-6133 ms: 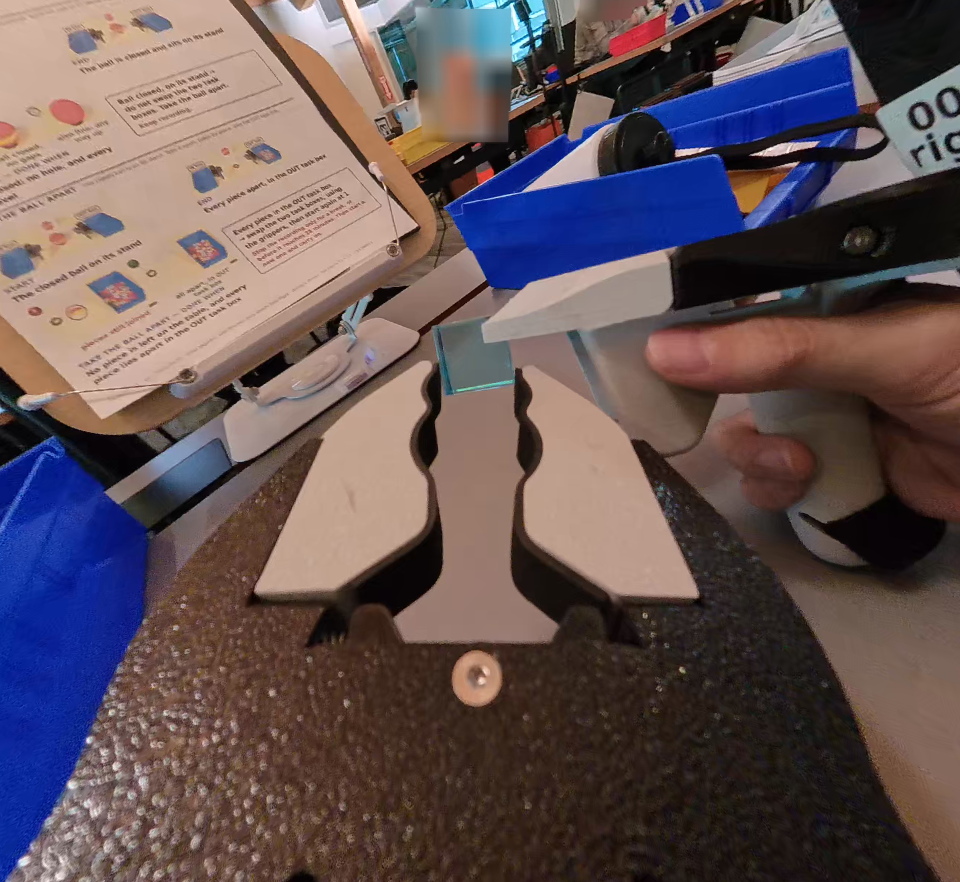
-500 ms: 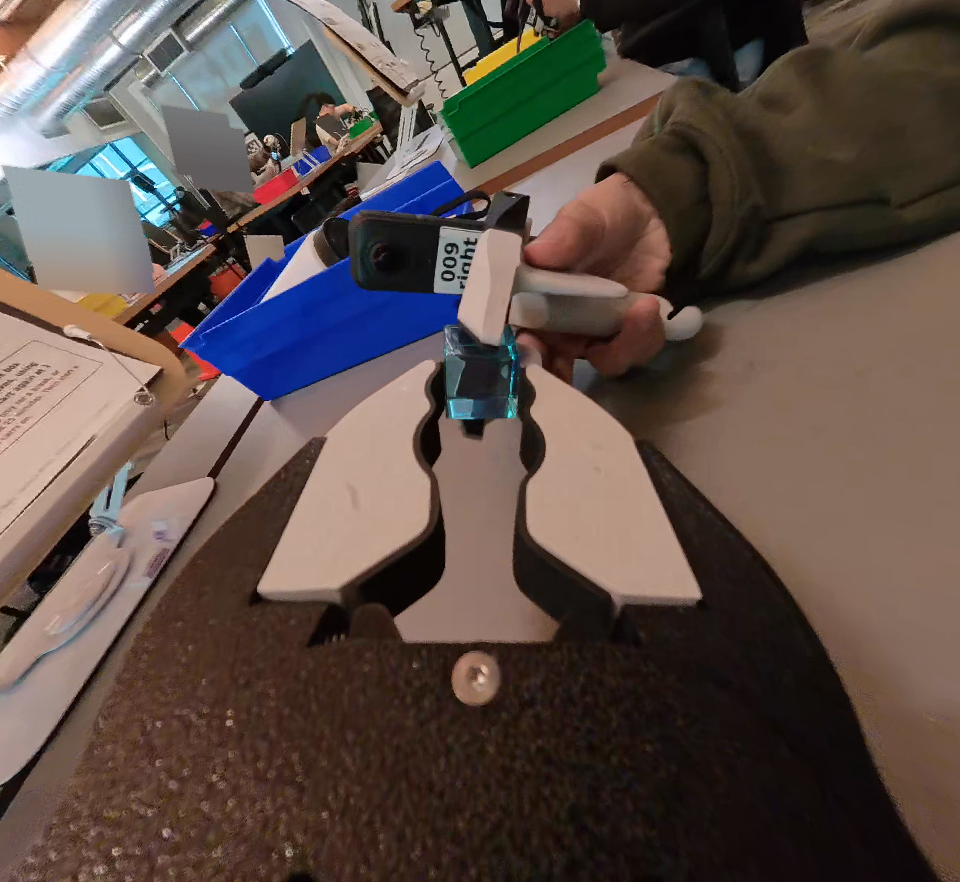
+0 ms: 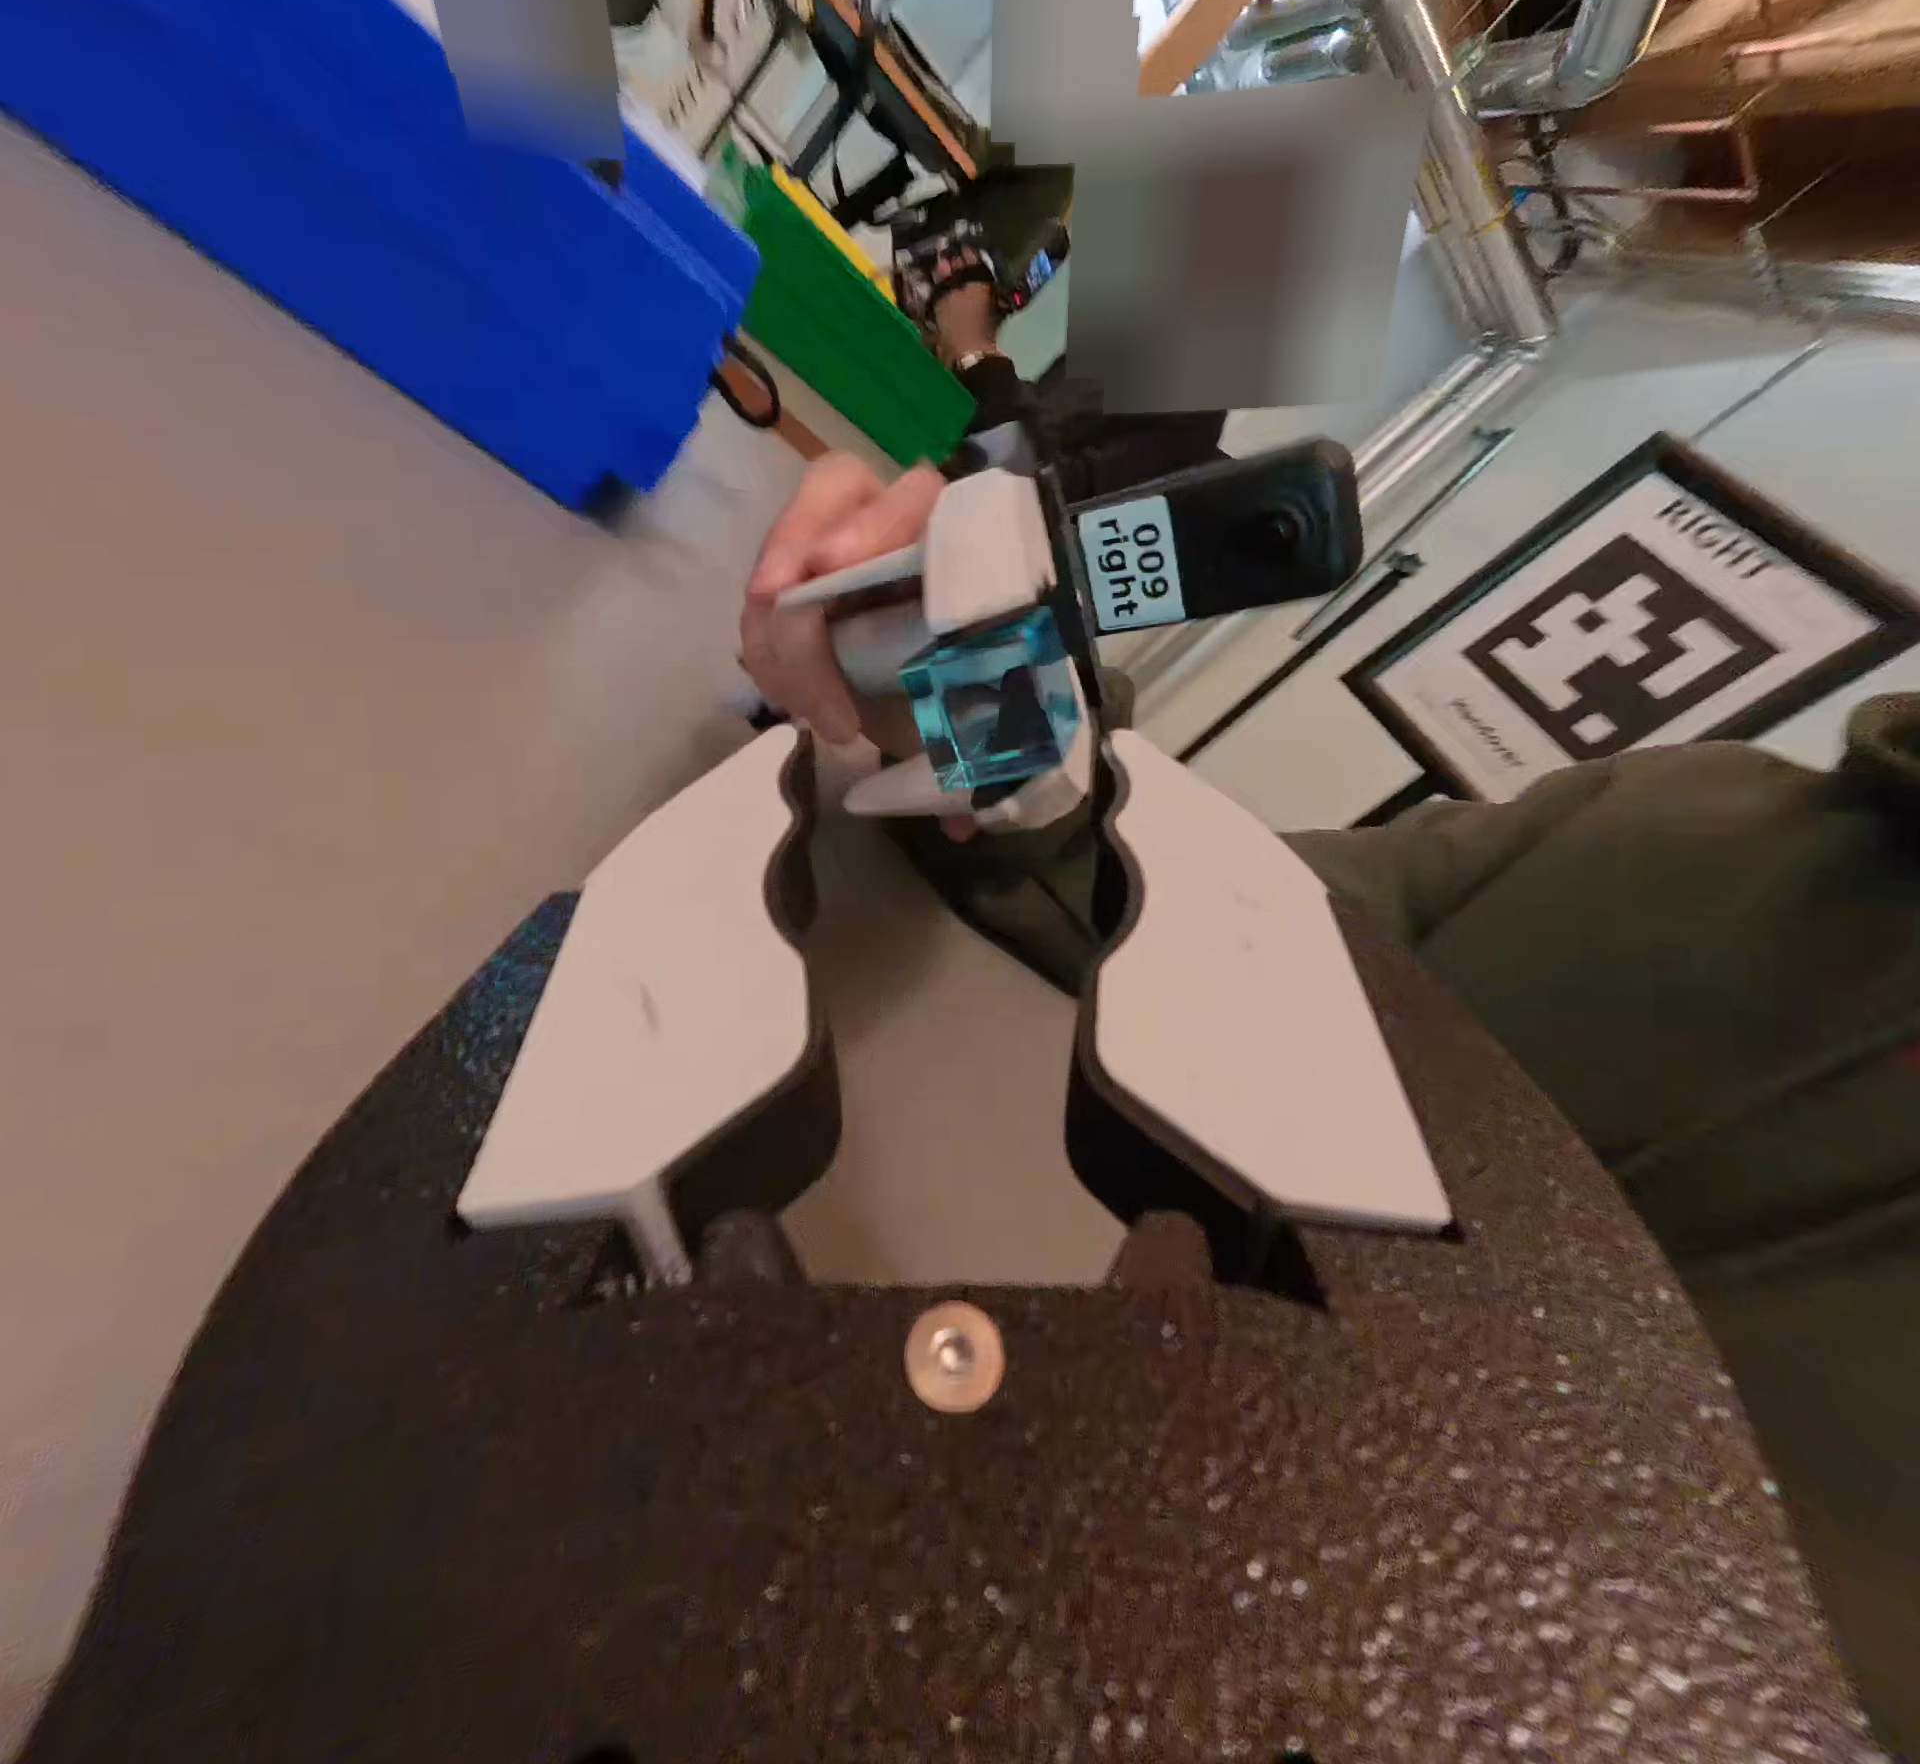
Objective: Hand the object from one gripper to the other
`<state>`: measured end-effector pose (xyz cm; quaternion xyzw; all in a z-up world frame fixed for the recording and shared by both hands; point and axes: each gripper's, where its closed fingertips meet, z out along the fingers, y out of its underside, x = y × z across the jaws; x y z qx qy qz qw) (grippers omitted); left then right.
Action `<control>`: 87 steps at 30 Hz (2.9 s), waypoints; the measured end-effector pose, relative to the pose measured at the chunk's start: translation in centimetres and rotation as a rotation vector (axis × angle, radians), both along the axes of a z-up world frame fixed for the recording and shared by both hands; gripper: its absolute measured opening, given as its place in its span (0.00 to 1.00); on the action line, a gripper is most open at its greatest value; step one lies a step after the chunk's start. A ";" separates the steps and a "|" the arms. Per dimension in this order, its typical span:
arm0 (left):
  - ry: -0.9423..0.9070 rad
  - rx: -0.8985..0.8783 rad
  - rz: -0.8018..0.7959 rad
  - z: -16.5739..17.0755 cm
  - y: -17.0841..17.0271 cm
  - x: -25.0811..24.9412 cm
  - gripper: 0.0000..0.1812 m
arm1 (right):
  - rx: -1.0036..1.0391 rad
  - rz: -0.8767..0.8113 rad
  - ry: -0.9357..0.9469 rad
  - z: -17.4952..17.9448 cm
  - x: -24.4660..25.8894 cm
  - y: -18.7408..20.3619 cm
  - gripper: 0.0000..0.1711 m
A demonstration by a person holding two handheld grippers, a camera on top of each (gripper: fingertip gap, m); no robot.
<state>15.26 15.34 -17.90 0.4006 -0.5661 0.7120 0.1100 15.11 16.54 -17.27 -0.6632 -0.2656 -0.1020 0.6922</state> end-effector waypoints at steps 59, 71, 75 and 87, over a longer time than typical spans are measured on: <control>-0.146 -0.040 -0.417 0.7 -3.6 -5.7 0.20 | -0.238 0.509 0.533 1.3 -5.0 -2.9 0.16; -0.478 0.237 0.442 2.5 1.2 2.5 0.20 | 0.197 0.049 0.714 4.1 3.8 -1.1 0.16; -0.387 0.049 0.357 3.3 0.5 2.1 0.19 | 0.218 -0.053 0.499 3.8 3.4 -0.7 0.16; -0.201 0.222 0.428 0.4 0.5 3.8 0.23 | 0.071 -0.448 -0.334 0.5 4.3 0.8 0.16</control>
